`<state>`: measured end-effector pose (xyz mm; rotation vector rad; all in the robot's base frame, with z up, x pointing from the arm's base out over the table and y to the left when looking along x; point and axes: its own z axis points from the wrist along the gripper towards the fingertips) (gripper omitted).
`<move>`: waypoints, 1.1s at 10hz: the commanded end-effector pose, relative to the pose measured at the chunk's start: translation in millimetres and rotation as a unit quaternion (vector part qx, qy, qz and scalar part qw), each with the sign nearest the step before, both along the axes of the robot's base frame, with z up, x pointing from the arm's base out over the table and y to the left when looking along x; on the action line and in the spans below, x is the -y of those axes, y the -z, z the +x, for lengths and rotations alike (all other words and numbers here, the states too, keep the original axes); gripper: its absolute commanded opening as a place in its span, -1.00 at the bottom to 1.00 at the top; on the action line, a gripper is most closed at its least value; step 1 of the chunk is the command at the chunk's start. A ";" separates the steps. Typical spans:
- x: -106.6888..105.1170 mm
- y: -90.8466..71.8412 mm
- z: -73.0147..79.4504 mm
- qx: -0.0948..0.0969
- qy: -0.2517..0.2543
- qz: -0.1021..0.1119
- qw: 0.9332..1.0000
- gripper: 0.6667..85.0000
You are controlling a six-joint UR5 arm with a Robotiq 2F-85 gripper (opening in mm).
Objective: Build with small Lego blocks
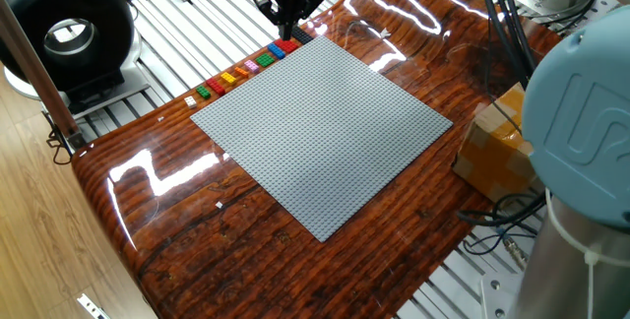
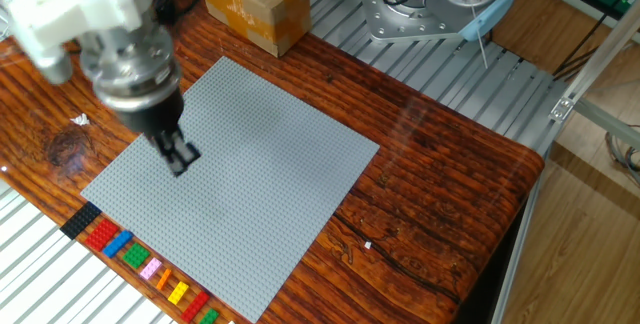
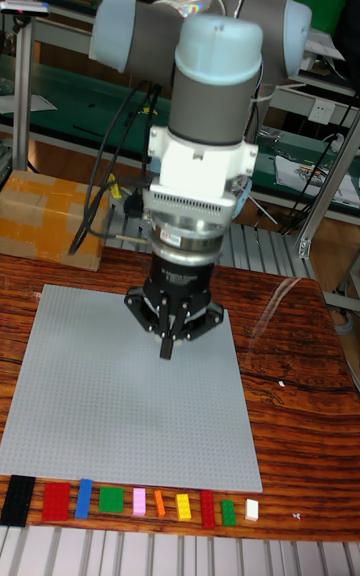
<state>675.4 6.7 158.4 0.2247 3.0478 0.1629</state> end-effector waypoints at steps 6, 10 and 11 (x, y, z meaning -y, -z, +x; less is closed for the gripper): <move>-8.0 4.3 6.9 -0.031 0.016 0.001 0.999 -0.99; -5.1 4.1 17.2 -0.019 0.098 0.002 0.995 -0.99; -2.7 4.0 20.9 -0.012 0.107 -0.001 0.994 -0.99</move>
